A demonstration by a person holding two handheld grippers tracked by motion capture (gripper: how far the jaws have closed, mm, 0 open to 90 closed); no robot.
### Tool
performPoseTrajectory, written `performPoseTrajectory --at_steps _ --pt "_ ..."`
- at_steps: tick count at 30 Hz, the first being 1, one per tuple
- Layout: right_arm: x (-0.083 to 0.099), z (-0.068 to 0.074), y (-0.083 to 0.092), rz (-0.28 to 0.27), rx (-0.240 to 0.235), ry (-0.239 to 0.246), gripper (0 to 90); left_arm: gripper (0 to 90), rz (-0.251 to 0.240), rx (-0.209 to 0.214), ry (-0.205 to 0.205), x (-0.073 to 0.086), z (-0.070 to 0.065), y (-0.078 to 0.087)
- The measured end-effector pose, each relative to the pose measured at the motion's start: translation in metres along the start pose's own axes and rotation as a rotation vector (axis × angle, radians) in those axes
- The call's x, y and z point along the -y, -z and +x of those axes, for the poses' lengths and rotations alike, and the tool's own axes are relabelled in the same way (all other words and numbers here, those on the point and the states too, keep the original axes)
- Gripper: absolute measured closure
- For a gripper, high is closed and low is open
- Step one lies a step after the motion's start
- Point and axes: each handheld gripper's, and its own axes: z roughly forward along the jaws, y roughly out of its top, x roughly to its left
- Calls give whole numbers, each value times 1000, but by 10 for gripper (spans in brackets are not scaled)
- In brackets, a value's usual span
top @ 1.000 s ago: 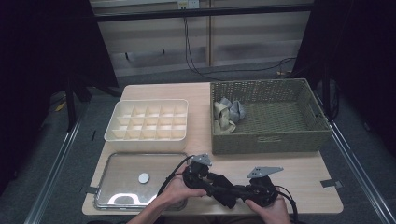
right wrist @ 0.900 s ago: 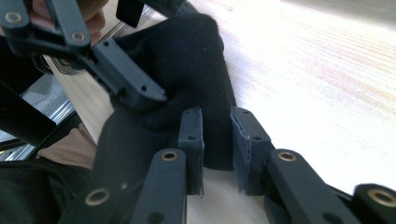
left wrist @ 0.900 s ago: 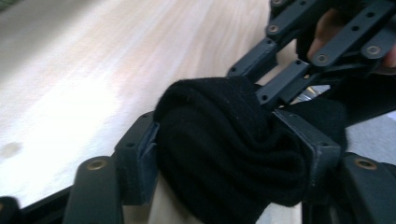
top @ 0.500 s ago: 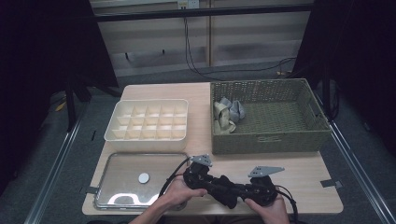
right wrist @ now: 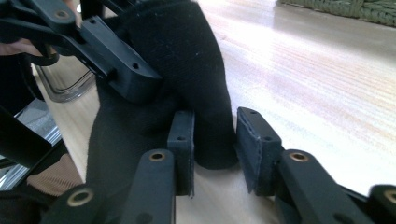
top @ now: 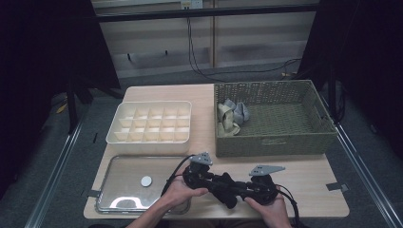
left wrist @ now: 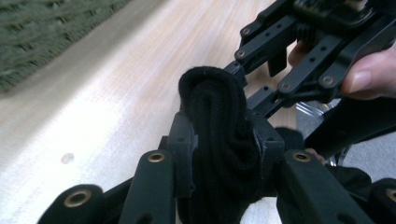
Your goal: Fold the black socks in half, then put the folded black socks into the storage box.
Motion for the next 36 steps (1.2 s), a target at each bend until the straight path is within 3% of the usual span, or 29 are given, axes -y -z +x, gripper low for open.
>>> performPoseTrajectory --at_steps 3,5,11,16,21,31,36 --pt "-1 0 -2 10 13 3 642 669 -25 9 -23 -2 -3 2" --pt "0 3 -4 18 14 8 640 671 -12 -7 -32 -3 -5 4" --pt "-1 4 -4 5 24 5 560 679 -24 -24 -15 -2 -1 10" --pt "-6 -2 11 -73 -13 -5 557 680 -36 -40 4 -2 3 15" --pt "-8 -10 25 -133 3 -20 493 679 -30 -68 6 -2 5 21" --pt "-8 -19 41 -143 47 -38 390 678 -28 -93 15 -5 9 35" --pt "-8 -22 49 -146 67 -43 352 677 -3 -114 9 -6 13 48"
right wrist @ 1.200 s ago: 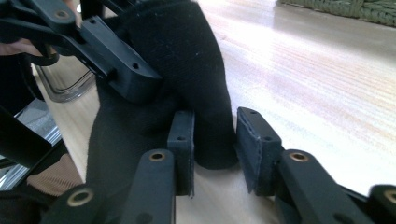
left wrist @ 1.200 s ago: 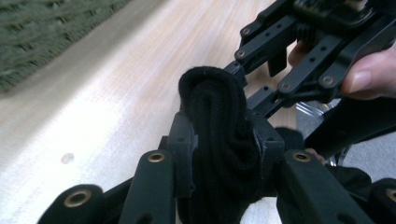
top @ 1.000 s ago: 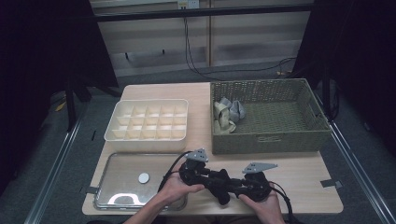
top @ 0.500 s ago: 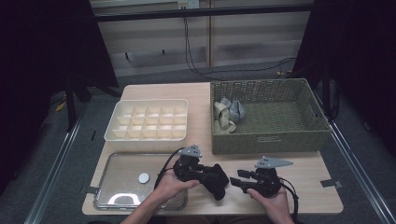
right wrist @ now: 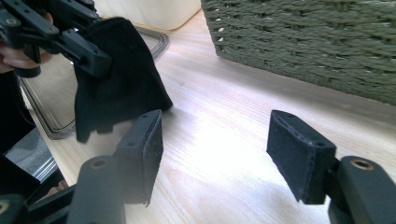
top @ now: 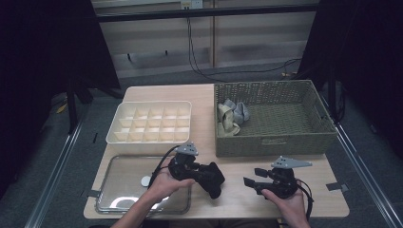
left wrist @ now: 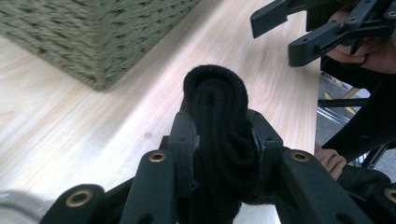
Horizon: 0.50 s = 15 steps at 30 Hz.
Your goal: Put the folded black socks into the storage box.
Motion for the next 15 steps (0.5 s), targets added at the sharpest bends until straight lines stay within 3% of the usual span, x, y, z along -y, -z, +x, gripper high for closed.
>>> performPoseTrajectory --at_steps 7,15 --pt "3 -4 7 1 29 7 313 677 -20 -33 28 4 6 13" --pt "4 -9 11 -24 19 -2 258 677 -42 -47 45 -2 11 26"
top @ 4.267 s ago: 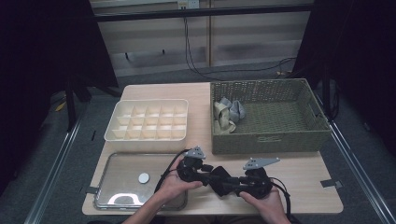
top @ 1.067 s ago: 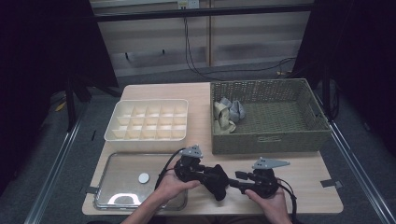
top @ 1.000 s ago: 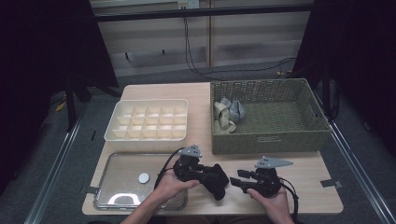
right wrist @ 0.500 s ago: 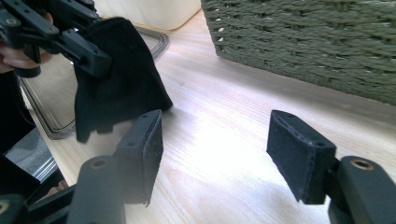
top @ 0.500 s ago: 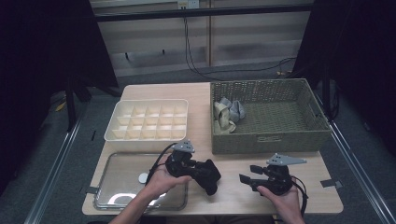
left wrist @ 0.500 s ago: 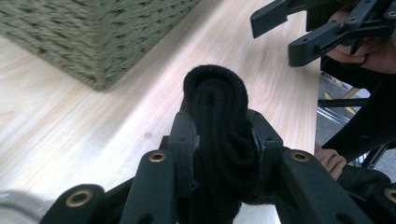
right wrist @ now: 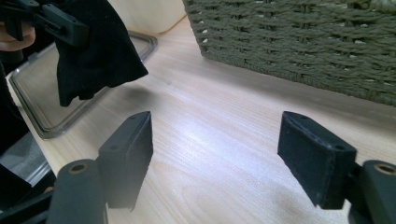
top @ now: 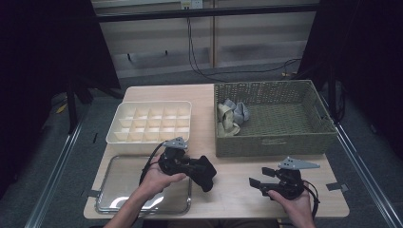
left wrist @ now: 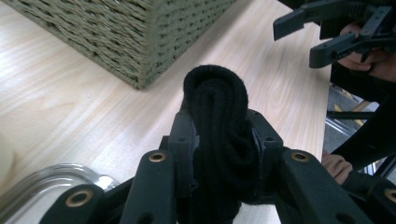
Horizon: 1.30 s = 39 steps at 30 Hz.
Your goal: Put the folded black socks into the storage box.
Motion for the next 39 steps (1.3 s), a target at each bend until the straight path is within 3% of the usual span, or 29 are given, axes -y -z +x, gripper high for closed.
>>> performPoseTrajectory --at_steps 9,23,31,39 --pt "0 -2 -2 8 3 0 230 677 3 -52 5 -1 7 11" --pt "-1 -5 -4 12 -2 -10 216 677 -11 -72 7 -23 23 39" --pt "-1 -5 -5 17 -8 -6 216 677 -25 -120 -2 -32 34 61" --pt "-2 -5 -6 21 -8 -10 214 677 -38 -135 11 -35 44 74"
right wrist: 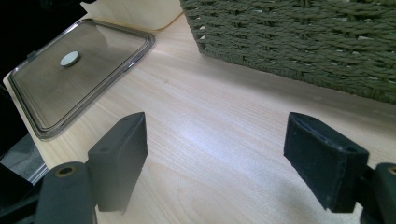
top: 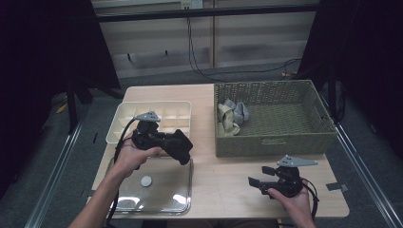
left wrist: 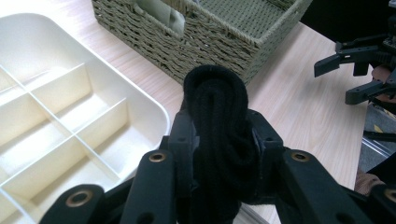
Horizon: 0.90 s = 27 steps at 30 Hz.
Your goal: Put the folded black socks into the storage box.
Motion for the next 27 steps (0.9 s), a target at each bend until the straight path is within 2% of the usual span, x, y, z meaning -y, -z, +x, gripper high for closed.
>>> performPoseTrajectory --at_steps 7,15,17,19,27 --pt "0 1 0 -2 -2 1 213 677 -5 -18 12 -6 8 6" --pt "0 0 0 1 -1 -3 213 677 11 -50 20 -16 22 11" --pt "0 0 0 -4 3 -3 215 676 0 -55 24 -19 24 12" --pt "0 -1 0 -9 1 -3 215 677 5 -65 9 -21 25 14" --pt "0 0 0 -1 -5 -4 214 676 4 -88 15 -28 35 15"
